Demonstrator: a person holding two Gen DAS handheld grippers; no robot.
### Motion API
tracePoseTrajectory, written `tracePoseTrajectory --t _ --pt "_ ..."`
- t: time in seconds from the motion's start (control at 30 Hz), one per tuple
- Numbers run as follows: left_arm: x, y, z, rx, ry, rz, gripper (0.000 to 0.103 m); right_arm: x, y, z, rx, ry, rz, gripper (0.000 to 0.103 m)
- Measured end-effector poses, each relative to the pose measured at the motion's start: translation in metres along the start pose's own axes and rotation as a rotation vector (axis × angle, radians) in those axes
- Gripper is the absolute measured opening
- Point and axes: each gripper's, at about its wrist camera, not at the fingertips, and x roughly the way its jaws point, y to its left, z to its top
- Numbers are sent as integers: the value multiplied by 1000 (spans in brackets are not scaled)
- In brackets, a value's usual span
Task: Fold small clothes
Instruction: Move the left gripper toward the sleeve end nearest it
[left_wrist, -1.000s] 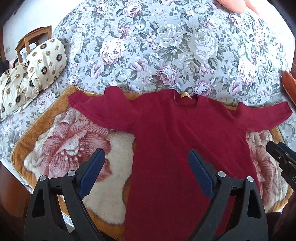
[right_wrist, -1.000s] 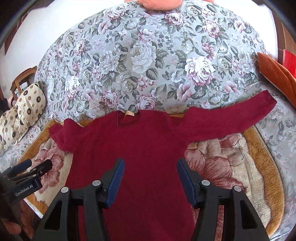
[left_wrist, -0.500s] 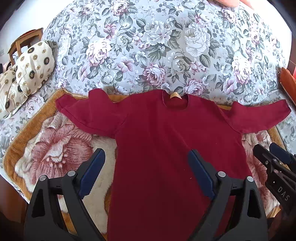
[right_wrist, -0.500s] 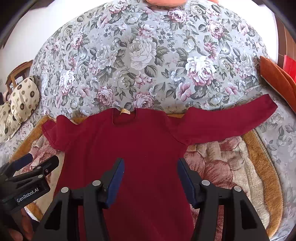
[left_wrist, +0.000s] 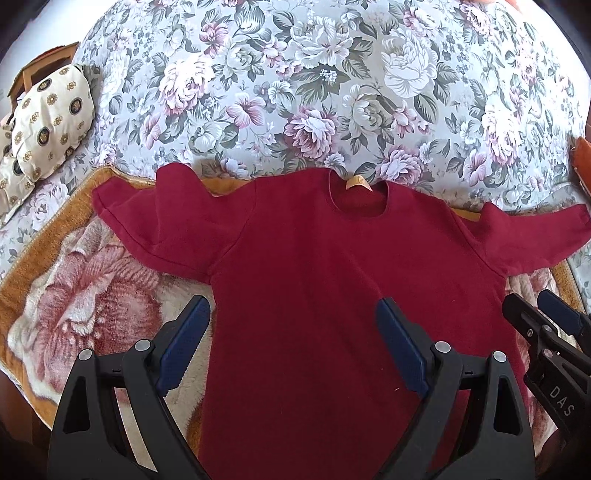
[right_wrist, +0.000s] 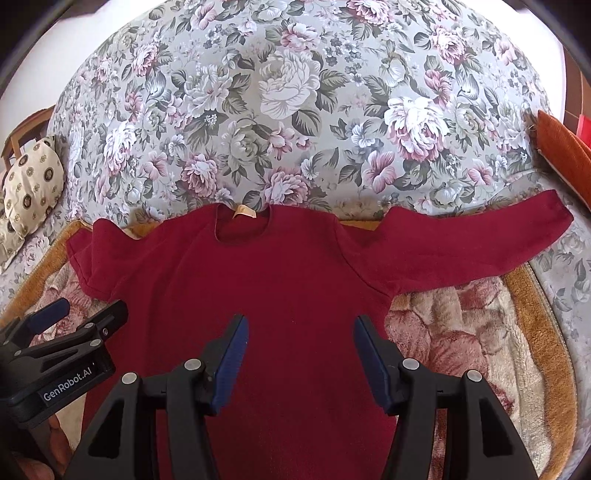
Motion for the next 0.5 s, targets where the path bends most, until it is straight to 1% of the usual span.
tracePoseTrajectory --t 0.23,0.5 --pt "12 7 0 -8 -4 42 91 15 6 2 22 15 -8 57" --pt "16 11 0 -19 -1 45 91 24 11 0 16 35 -5 57"
